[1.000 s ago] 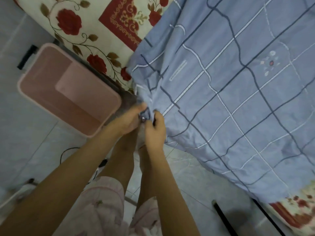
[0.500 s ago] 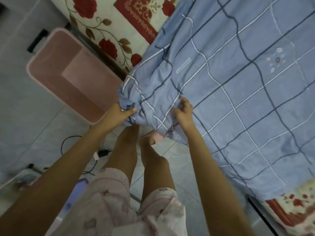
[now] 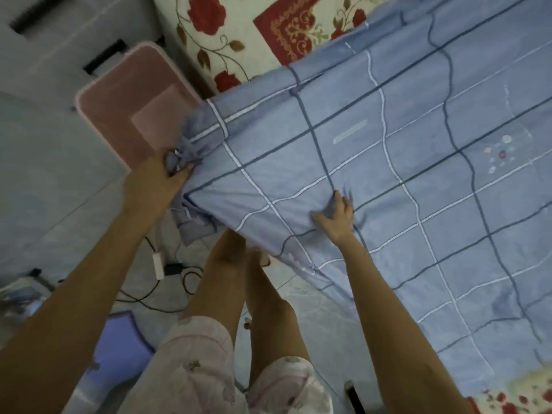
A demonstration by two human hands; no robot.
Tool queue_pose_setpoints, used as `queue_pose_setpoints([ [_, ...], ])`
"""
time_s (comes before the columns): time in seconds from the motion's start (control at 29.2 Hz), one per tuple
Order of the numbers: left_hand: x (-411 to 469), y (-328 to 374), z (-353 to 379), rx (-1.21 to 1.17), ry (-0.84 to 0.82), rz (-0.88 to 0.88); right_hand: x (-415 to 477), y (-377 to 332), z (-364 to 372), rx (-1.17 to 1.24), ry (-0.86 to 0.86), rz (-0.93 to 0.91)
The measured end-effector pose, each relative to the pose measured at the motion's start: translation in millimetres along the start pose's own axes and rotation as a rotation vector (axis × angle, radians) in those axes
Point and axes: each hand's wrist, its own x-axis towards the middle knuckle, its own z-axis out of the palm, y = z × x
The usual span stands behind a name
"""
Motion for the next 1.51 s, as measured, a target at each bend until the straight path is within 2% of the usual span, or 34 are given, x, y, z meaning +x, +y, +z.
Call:
queue_pose_setpoints([
  [0.07,14.7,-14.2,13.7,0.297,-0.127,-0.161,6.1,3.2,-4.0,-0.050,0.010,0.000],
  [0.14,26.2,-14.6,29.3,0.438,-0.224,-0.250,13.9,-3.6,-11.1,-0.062,0.065,0.027],
  [0.24,41.7,20.2,49.4,0.217,-0.087,-0.080,28.7,-31.8,-29.7,-0.011,0.261,0.004],
  [0.34,67.2,57.1,62.3,0.053,-0.071,0.089,48.6,-67.9,-55.7,-0.007,0.358,-0.186],
  [0.48,120.2,101.2,73.0,0.021,-0.002,0.362,86.0,-118.6,-93.7,-0.107,0.466,-0.462],
  [0.62,166.6,130.8,85.7,0.103,0.005,0.450,132.9,-166.9,-123.6,-0.417,0.452,-0.587],
  [0.75,191.3,150.0,96.7,0.269,0.014,0.414,186.1,-204.2,-150.4,-0.804,0.332,-0.557],
  [0.86,201.7,159.1,103.6,0.252,0.028,0.434,213.8,-223.2,-165.8,-0.942,0.221,-0.516],
  [0.99,211.4,163.7,106.6,0.187,-0.051,0.435,230.5,-236.7,-178.1,-1.001,0.212,-0.524],
  [1.13,217.7,174.3,106.9,0.162,-0.109,0.390,243.1,-244.0,-190.2,-1.036,0.215,-0.421],
  [1.23,218.7,176.5,103.7,0.017,-0.148,0.354,245.9,-254.2,-200.9,-0.992,0.232,-0.378],
  [1.37,220.2,157.6,93.6,-0.228,0.033,0.295,240.9,-269.2,-203.0,-0.762,0.329,-0.541],
  [1.51,225.4,136.8,95.5,-0.140,0.120,0.301,244.6,-278.2,-198.9,-0.753,0.249,-0.586],
])
